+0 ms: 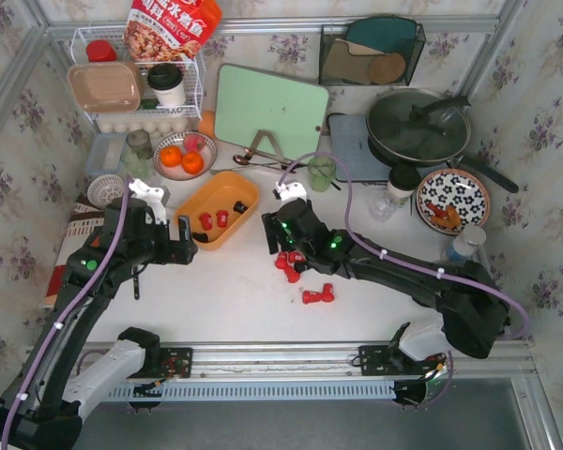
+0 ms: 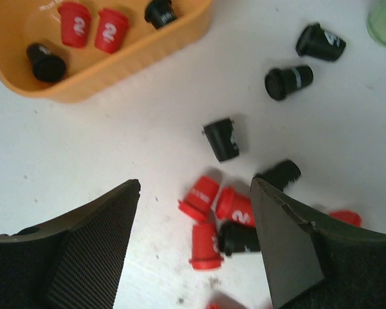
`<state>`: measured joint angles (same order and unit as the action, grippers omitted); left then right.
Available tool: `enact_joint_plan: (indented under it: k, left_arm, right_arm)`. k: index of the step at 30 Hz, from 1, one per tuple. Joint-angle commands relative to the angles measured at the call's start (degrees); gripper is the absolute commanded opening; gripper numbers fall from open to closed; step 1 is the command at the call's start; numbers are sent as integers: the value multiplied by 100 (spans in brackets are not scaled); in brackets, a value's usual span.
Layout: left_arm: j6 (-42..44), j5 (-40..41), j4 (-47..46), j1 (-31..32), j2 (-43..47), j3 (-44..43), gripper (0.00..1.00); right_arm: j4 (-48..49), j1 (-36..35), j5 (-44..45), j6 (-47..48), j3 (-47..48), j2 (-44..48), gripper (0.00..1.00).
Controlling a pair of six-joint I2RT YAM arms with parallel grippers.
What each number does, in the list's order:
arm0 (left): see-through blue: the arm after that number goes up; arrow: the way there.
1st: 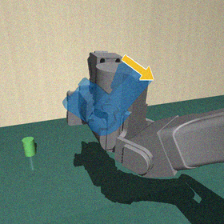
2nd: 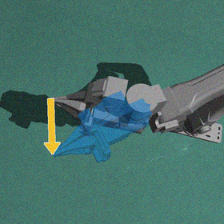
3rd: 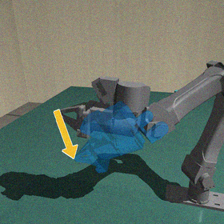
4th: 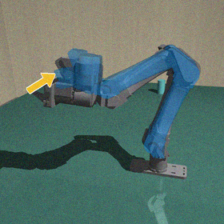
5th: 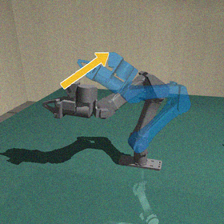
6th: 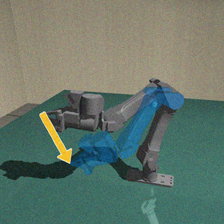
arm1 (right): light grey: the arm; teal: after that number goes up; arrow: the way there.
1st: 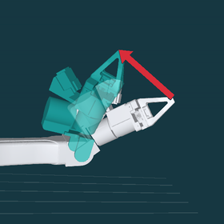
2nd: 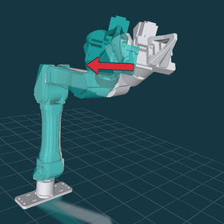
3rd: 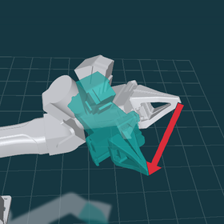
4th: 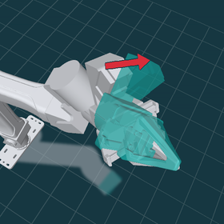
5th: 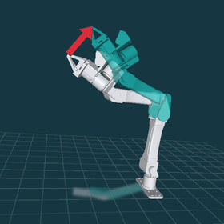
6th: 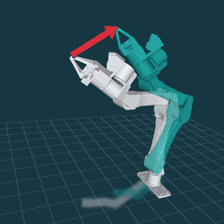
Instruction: Mix the coffee capsules in the storage basket
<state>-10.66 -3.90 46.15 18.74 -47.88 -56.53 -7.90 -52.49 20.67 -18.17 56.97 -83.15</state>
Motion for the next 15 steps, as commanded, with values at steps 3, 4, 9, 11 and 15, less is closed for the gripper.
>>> enact_joint_plan:
  k: [3, 4, 9, 11, 15]
  left_arm:
    - [-7, -49, -89, -28, -23, -16, 99]
    - [-7, -59, -95, -28, -32, -16, 99]
    - [-11, -97, -99, -37, -64, -24, 99]
    - [-22, -117, -106, -37, -74, -24, 99]
    - [-34, -146, -90, -46, -129, -33, 99]
  right_arm:
    - [-767, -16, -156, -112, -465, 644, 77]
    - [-845, -16, -241, -94, -542, 752, 78]
    - [-1271, -40, -589, 405, -697, 1212, 79]
    - [-1505, -97, -601, 750, -626, 1314, 80]
    - [-1850, -116, -736, 1375, -428, 1480, 81]
